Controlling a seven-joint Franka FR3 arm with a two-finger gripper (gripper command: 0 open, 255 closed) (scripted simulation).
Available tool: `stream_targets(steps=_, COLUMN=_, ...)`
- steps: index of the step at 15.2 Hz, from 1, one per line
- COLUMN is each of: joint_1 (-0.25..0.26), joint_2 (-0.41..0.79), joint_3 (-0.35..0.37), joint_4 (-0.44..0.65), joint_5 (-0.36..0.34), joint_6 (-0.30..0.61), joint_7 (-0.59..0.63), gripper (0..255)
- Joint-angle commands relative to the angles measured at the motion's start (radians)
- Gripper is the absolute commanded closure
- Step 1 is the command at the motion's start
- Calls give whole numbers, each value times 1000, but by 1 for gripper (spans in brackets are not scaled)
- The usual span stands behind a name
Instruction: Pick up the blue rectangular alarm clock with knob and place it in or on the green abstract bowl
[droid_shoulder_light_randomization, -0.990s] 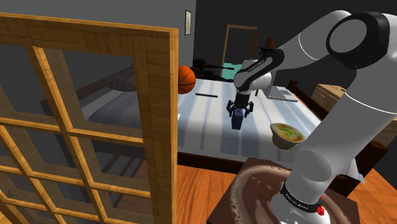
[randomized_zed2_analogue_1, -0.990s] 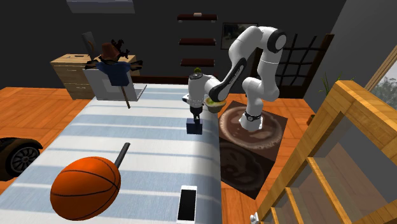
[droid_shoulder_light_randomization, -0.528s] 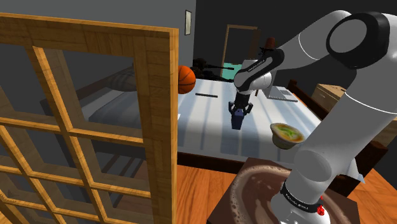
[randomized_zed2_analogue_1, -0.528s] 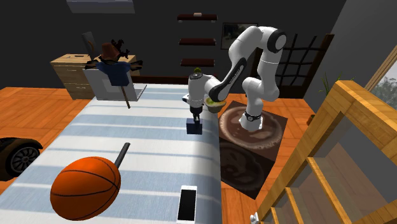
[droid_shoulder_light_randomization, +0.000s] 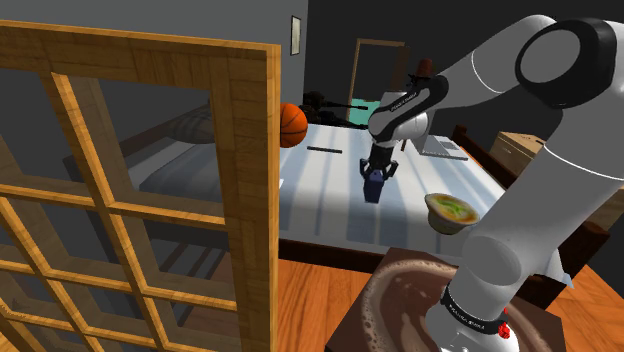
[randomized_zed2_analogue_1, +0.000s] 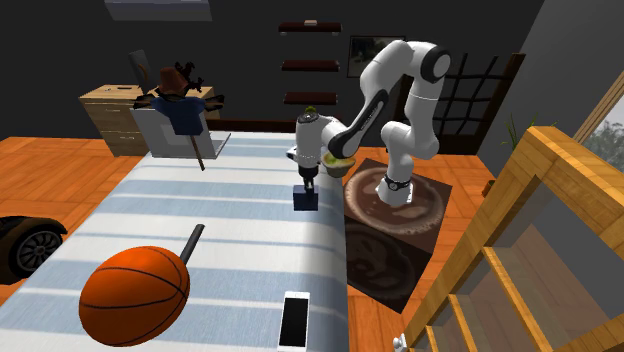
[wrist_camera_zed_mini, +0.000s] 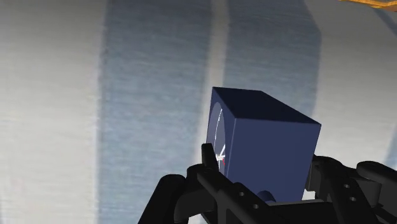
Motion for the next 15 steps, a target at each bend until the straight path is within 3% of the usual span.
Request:
stream_targets(steps=1, joint_1=0, joint_2=-17, joint_3=3, joint_4=12, joint_5=-5, joint_6=-28, joint_7=5, gripper=255)
stream_targets(steps=15, joint_1=-3, joint_2=-116, joint_3=17, joint_4=116, joint_5=-27, joint_6=-229, joint_7=25, gripper=255)
